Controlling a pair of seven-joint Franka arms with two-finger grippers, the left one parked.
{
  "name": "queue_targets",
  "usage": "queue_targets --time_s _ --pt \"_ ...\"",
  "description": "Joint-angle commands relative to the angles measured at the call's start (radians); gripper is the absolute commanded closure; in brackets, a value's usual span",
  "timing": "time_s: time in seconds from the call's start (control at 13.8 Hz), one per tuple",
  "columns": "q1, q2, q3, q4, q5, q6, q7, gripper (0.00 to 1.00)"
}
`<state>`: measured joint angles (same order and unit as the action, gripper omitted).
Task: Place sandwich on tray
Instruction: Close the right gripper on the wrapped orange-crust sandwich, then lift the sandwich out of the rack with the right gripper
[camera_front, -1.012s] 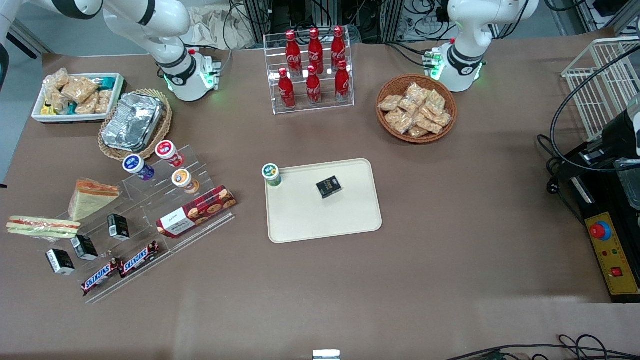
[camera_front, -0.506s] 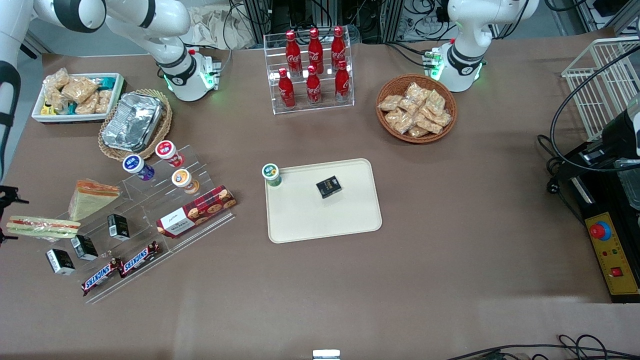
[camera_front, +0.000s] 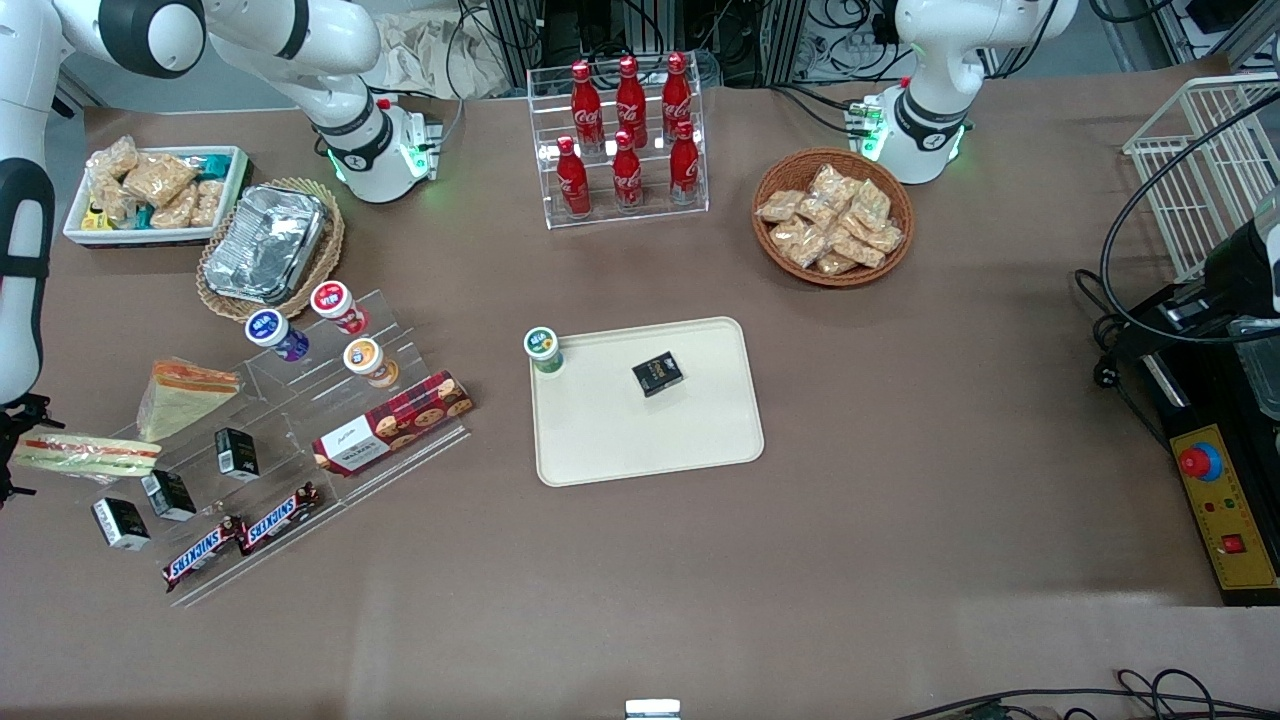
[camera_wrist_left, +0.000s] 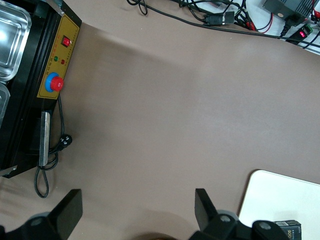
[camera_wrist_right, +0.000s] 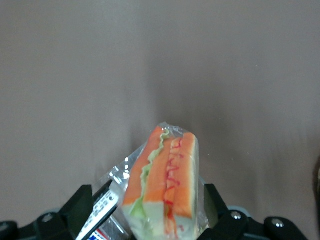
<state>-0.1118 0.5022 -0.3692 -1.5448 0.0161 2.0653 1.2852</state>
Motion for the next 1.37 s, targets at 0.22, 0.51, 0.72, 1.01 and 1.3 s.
queue_targets --time_s 0.22,0.51,0.72,1.01,1.3 --pt "0.015 0.001 0.001 -0.055 0.008 0.058 0.049 0.07" --pt "0.023 0.001 0.001 -0.077 0.008 0.104 0.057 0.53" --pt "0.035 -0.005 0.004 -0.077 0.007 0.117 0.072 0.82" --pt "0.021 -0.024 0.004 -0.049 0.004 0.137 -0.027 0.96" --pt "0.021 -0.039 0.012 0.017 0.025 0.131 -0.252 1.0"
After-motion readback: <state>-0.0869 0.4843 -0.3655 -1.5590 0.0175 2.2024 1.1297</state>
